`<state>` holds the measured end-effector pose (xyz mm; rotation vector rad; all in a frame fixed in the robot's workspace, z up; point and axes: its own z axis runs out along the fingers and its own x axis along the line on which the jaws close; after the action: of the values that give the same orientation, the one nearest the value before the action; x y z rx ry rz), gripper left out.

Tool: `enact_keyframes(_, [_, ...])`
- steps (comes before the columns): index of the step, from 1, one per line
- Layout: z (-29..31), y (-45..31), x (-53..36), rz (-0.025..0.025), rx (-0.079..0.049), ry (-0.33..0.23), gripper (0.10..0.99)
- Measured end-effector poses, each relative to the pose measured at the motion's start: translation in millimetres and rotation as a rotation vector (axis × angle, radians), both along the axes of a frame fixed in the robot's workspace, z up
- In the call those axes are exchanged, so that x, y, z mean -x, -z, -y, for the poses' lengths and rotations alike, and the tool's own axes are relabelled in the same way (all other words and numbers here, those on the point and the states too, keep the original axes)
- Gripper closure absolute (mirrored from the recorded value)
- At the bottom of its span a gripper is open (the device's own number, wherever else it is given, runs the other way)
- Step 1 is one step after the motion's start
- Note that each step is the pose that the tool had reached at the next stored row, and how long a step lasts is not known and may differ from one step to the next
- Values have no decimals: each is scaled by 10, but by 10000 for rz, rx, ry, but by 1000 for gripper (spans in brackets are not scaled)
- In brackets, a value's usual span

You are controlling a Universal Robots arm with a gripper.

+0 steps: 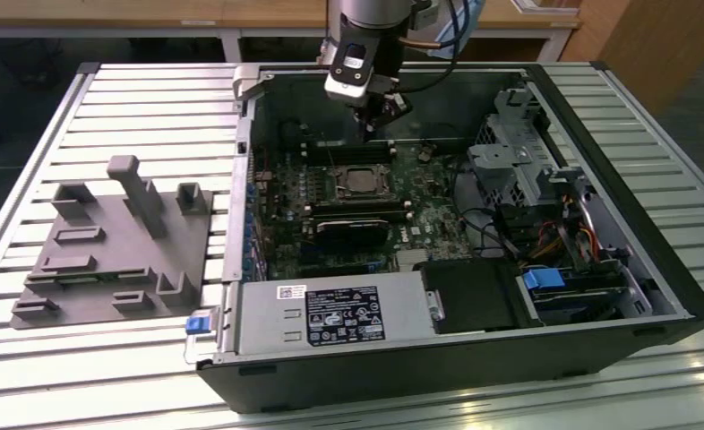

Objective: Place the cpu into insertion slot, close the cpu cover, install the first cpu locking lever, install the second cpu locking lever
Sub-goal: 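Install the first cpu locking lever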

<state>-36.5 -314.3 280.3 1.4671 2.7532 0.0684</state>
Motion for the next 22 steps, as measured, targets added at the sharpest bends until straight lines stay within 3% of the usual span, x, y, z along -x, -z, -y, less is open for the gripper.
enact_keyframes(11, [0,1,0,-3,6,-1197,980])
enact_keyframes(16, [0,3,0,-25,9,-2063,980])
enact_keyframes(19, [0,6,0,-57,5,-2577,980])
enact_keyframes(22, [0,8,0,-121,-4,-2982,980])
